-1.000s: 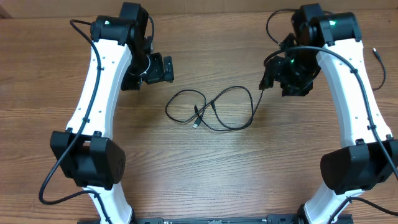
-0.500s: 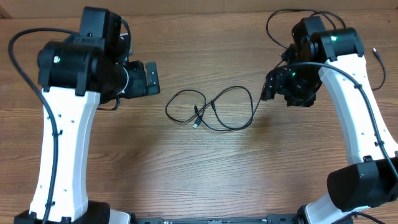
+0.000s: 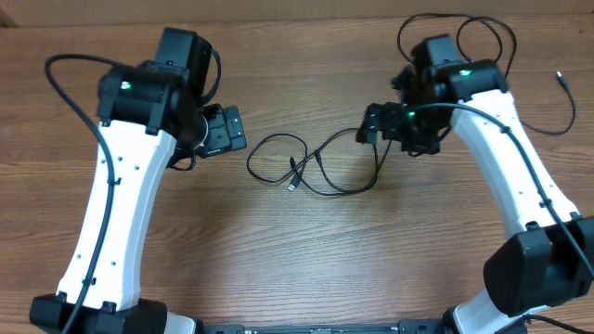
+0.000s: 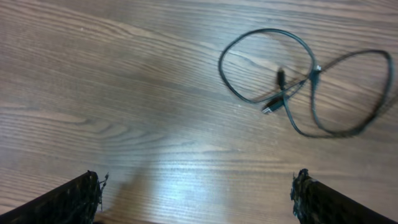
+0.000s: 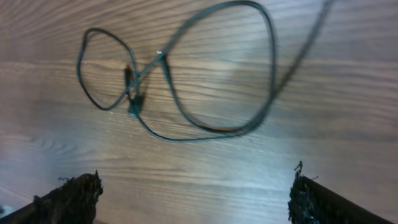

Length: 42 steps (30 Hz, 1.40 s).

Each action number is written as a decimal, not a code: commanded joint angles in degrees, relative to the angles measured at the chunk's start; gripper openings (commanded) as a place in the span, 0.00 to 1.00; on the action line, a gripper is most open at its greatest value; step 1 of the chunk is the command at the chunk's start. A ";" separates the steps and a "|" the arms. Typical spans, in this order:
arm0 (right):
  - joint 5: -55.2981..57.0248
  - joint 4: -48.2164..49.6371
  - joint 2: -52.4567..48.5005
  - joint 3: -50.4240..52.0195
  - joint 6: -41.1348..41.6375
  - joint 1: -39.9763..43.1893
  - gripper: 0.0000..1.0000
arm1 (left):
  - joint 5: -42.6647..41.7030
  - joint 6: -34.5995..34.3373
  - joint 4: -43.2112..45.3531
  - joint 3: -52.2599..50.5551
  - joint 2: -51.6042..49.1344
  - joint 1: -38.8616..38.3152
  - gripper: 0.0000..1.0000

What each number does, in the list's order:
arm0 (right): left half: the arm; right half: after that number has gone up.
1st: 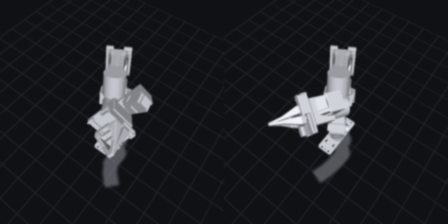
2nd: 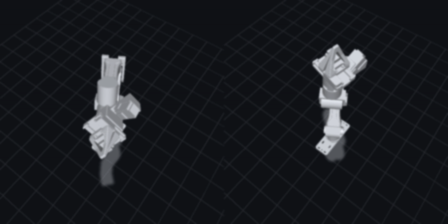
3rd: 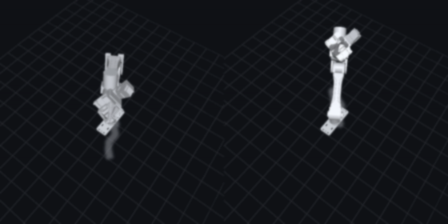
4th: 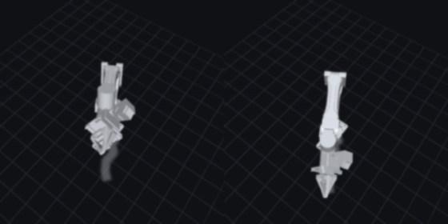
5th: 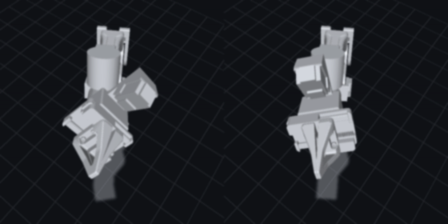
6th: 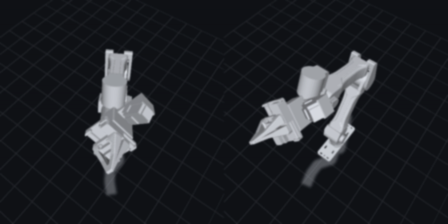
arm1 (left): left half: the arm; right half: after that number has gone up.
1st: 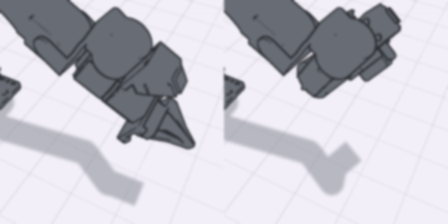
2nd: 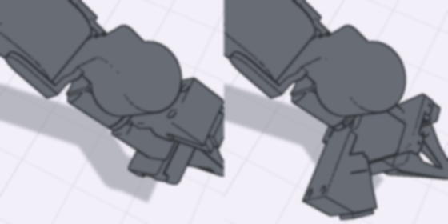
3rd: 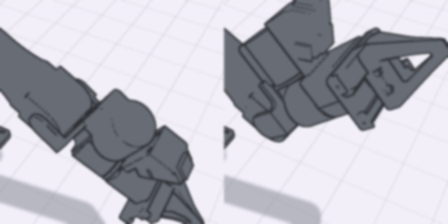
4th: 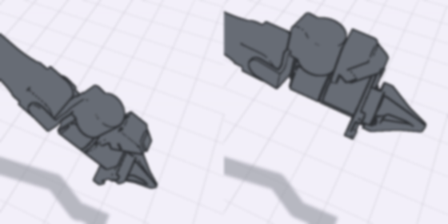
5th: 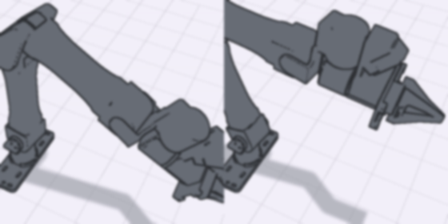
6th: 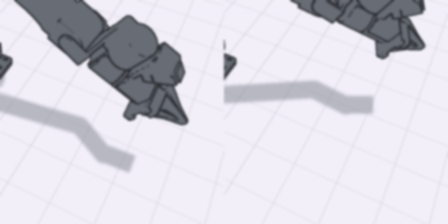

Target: Untangle cables

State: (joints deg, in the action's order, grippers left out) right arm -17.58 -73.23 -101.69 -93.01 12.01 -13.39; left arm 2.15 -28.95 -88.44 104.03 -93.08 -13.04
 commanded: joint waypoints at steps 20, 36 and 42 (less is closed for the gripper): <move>10.23 28.68 -2.32 16.13 -0.02 -15.41 0.57 | 1.84 -3.04 7.30 -9.44 -1.16 0.26 1.00; 12.00 31.61 -9.66 16.57 0.15 -16.90 0.40 | 1.20 -3.04 7.74 -9.44 -1.16 0.26 1.00; 13.99 32.74 -11.32 16.57 0.13 -18.62 0.37 | 1.18 -3.04 7.67 -9.44 -1.16 0.26 1.00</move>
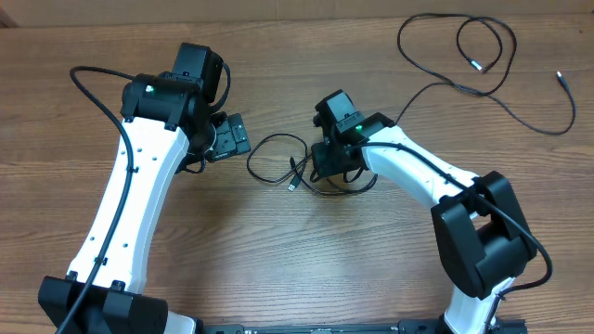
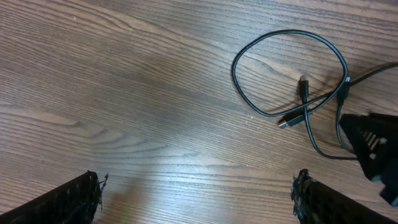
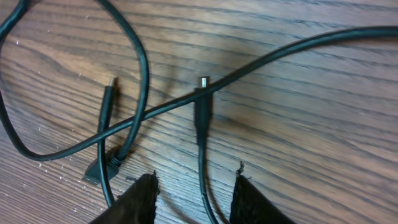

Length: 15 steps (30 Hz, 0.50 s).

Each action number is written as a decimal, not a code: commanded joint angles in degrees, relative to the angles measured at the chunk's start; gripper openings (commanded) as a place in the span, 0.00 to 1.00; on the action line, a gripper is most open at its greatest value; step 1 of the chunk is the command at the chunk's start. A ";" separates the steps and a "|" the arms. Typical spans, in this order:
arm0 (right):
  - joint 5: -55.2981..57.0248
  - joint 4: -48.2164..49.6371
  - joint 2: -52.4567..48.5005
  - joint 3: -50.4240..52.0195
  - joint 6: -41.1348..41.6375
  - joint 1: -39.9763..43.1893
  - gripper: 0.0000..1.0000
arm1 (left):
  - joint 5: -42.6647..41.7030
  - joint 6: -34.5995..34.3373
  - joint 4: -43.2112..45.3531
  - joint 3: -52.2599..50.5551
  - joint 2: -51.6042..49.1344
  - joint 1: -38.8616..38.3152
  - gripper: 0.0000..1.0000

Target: Untangle cables

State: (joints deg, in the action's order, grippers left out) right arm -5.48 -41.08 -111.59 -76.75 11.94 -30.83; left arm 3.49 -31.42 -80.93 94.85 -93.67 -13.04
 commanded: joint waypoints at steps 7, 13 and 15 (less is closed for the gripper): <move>4.57 0.74 -4.83 0.31 0.22 -1.79 0.33 | -0.13 -0.57 0.17 -0.26 -0.57 0.26 0.99; 4.55 0.11 -5.35 0.31 0.22 -1.79 0.27 | -0.13 -0.57 0.20 -0.26 -0.57 0.26 0.99; 4.57 0.02 -5.42 0.31 0.22 -1.79 0.17 | -0.13 -0.57 0.20 -0.26 -0.57 0.26 1.00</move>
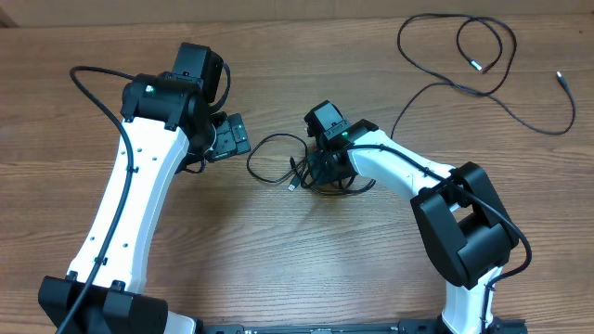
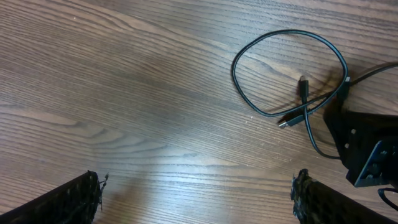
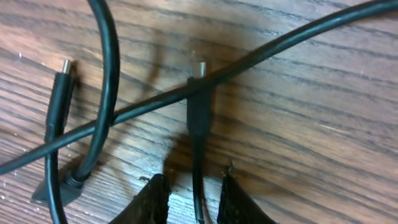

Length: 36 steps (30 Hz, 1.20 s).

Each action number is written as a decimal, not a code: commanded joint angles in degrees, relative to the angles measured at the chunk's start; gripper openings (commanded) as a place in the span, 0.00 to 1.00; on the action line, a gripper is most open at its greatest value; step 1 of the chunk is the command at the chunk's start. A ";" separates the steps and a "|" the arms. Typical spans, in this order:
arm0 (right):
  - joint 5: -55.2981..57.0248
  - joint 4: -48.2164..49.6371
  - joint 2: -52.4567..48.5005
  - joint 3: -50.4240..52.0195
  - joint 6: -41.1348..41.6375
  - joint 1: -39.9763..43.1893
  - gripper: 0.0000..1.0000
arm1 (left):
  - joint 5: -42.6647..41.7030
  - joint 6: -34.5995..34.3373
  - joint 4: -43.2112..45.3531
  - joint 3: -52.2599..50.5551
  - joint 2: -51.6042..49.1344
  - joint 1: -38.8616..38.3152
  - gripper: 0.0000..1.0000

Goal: Untangle cables
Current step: 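Pull the grasped strand toward the upper right with the right gripper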

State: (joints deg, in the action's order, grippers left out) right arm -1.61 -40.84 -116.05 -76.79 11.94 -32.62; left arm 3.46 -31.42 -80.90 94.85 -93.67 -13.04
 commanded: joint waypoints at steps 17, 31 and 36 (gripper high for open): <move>-0.15 -5.62 4.07 -6.58 1.97 3.17 0.04 | -0.13 -0.57 0.15 -0.26 -0.59 0.26 1.00; -0.13 -15.69 17.05 -11.15 5.46 14.86 0.04 | -0.35 -0.57 0.17 -0.26 -0.61 0.26 1.00; -0.09 -19.96 17.68 -11.13 10.51 22.69 0.04 | -0.33 -0.57 0.17 -0.26 -0.61 0.26 1.00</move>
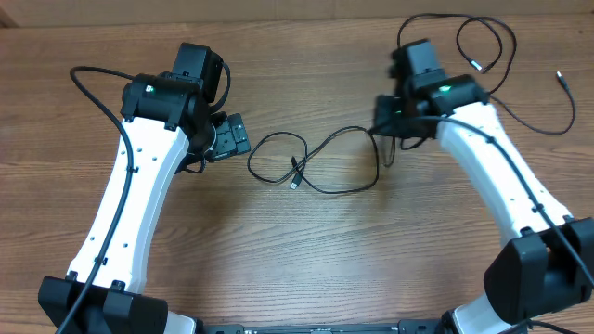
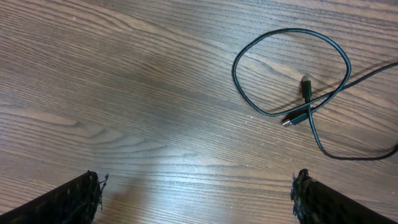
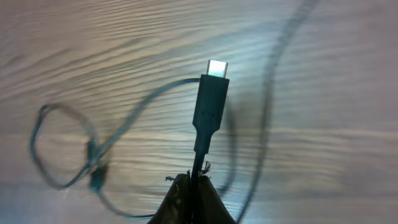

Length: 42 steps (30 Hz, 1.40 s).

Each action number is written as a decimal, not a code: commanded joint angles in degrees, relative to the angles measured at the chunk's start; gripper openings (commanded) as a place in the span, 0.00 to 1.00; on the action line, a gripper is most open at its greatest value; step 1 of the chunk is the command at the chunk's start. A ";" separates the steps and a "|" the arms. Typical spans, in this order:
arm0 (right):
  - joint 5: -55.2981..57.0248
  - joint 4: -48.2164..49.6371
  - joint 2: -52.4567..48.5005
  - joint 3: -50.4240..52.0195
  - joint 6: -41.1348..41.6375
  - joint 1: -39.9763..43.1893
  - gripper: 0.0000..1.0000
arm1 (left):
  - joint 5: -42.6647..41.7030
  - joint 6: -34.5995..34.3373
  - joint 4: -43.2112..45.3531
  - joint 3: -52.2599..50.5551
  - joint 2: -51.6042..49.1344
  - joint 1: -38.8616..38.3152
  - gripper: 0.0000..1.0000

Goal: Untangle cables
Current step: 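Pull the grasped strand toward the upper right with the right gripper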

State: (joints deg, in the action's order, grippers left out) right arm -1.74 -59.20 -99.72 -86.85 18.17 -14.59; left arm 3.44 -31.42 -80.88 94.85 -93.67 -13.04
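Observation:
A thin black cable (image 1: 278, 139) lies in a loop at the table's middle, and its two small plugs (image 2: 306, 87) rest inside and below the loop. My right gripper (image 3: 194, 186) is shut on a cable just behind a USB-C plug (image 3: 211, 93) and holds it off the wood, right of the loop (image 3: 59, 149). In the overhead view the right gripper (image 1: 382, 130) hangs at the cable's right end. My left gripper (image 2: 196, 186) is open with nothing between its fingers (image 2: 68, 199). It hovers left of the loop (image 2: 289, 71), as the overhead view of this gripper (image 1: 227, 137) also shows.
A second long black cable (image 1: 464, 46) lies curled at the back right, and its loose end (image 1: 561, 79) is near the right edge. The wooden table (image 1: 306, 250) is bare in front of the arms. A grey cable of the left arm (image 1: 60, 83) arcs at the far left.
My right gripper, then low over the tangle with its fingers astride the cable behind the plug, is now shut on it, raised and further right and back. The left arm has not moved.
Both grippers first hovered open on either side of the tangle. The right one then stood low at the tangle's middle, fingers either side of a plug's cable, then closer still. Now it holds that plug end lifted to the right, and the cable is stretched out.

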 commanded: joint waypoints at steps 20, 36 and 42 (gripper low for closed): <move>3.19 3.17 1.18 1.97 4.13 27.21 0.04 | -0.50 -0.55 1.03 -0.26 -0.61 0.26 1.00; 16.72 15.82 -8.72 5.53 4.39 27.21 0.04 | -0.50 -0.55 0.98 -0.26 -0.61 0.22 0.99; 16.44 18.23 -11.67 5.53 4.37 27.21 0.42 | -0.50 -0.55 0.79 -0.26 -0.61 0.26 1.00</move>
State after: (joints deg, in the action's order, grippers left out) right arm 13.58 -41.60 -110.24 -81.62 22.37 12.60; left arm 3.25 -31.42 -80.09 94.85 -93.69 -13.04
